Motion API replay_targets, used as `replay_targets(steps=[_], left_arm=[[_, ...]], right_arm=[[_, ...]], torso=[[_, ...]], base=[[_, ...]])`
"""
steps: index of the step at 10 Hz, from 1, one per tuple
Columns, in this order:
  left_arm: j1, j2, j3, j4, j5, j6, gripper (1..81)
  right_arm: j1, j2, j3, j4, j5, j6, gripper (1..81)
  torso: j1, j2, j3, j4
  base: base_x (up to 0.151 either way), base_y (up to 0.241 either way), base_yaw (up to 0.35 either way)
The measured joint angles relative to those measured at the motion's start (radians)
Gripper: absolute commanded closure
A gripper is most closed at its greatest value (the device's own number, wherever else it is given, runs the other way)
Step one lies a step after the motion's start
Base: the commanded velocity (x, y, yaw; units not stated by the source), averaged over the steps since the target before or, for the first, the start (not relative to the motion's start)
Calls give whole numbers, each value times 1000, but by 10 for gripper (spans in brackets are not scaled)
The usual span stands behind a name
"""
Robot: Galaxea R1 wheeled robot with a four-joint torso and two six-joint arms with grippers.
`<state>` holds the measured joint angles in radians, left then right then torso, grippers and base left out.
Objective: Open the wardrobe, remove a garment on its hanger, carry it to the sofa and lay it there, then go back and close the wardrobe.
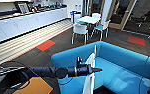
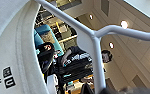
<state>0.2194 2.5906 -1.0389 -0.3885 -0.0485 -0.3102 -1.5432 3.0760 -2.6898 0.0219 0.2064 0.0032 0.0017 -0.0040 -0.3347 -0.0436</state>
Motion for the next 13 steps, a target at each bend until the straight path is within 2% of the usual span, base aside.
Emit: replay_targets(steps=[11, 13], left_arm=[[0, 29, 0, 0, -3, 0, 811], [0, 59, 0, 0, -9, -1, 811]], right_arm=[[0, 1, 0, 0, 0, 0, 10], [0, 2, 0, 0, -1, 0, 10]], torso=[[0, 0, -1, 0], [0, 0, -1, 0]], base=[[74, 0, 0], [71, 0, 0]])
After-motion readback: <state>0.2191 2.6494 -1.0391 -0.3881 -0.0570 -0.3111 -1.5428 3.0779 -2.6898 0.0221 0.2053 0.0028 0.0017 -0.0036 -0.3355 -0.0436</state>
